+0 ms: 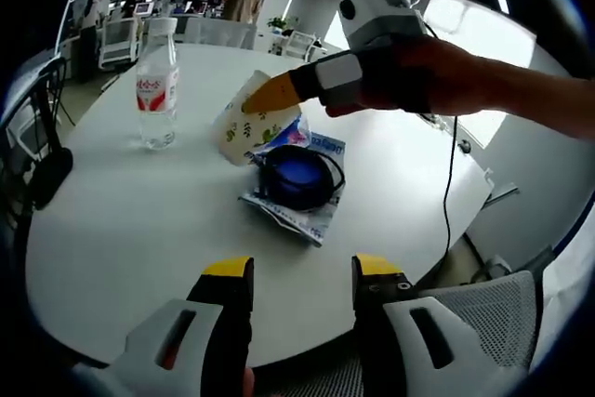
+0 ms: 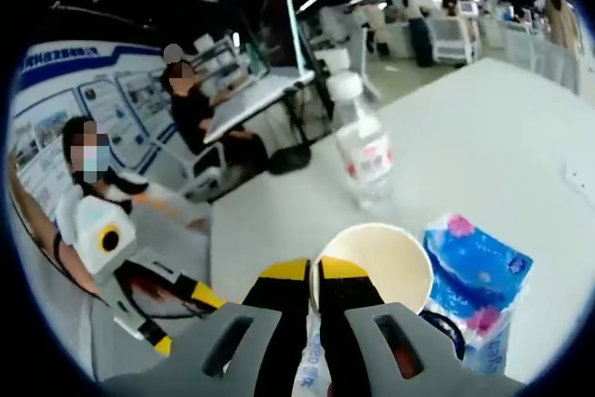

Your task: Arrange the tabletop items into an orderly group along one side of the table until the central work area is clear of visible clutter.

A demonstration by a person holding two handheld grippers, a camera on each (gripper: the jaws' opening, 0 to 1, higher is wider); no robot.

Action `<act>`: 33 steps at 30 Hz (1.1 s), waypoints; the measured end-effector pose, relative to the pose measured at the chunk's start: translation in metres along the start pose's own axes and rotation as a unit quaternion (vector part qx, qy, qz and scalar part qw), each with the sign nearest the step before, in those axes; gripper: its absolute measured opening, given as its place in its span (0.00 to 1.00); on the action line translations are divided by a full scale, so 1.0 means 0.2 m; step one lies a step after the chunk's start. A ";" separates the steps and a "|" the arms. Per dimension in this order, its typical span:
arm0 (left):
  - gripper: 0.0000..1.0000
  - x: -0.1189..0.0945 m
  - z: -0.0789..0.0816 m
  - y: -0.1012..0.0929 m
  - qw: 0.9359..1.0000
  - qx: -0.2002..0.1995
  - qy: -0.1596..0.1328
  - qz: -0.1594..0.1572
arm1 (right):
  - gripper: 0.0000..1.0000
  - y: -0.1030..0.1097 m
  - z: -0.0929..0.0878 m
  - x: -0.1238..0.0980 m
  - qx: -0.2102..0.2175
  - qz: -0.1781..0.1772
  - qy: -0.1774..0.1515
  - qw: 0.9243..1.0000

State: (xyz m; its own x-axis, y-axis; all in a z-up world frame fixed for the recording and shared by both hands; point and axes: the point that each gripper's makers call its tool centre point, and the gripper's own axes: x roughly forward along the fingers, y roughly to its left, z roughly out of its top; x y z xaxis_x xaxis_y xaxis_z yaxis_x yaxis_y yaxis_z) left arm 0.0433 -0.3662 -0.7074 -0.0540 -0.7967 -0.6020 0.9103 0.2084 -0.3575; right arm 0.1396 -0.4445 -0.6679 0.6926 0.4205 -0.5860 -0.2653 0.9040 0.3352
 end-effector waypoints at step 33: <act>0.41 -0.02 -0.01 0.05 0.999 -0.033 -0.008 0.011 | 0.00 -0.17 0.01 0.33 -0.243 -0.016 0.166 0.955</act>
State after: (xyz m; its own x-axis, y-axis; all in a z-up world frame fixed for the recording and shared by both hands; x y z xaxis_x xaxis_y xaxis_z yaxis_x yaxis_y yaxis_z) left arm 0.0517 -0.3601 -0.7105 -0.0271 -0.8007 -0.5985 0.8820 0.2626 -0.3912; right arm 0.1960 -0.4482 -0.7173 0.4763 0.3198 -0.8191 -0.5837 0.8116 -0.0226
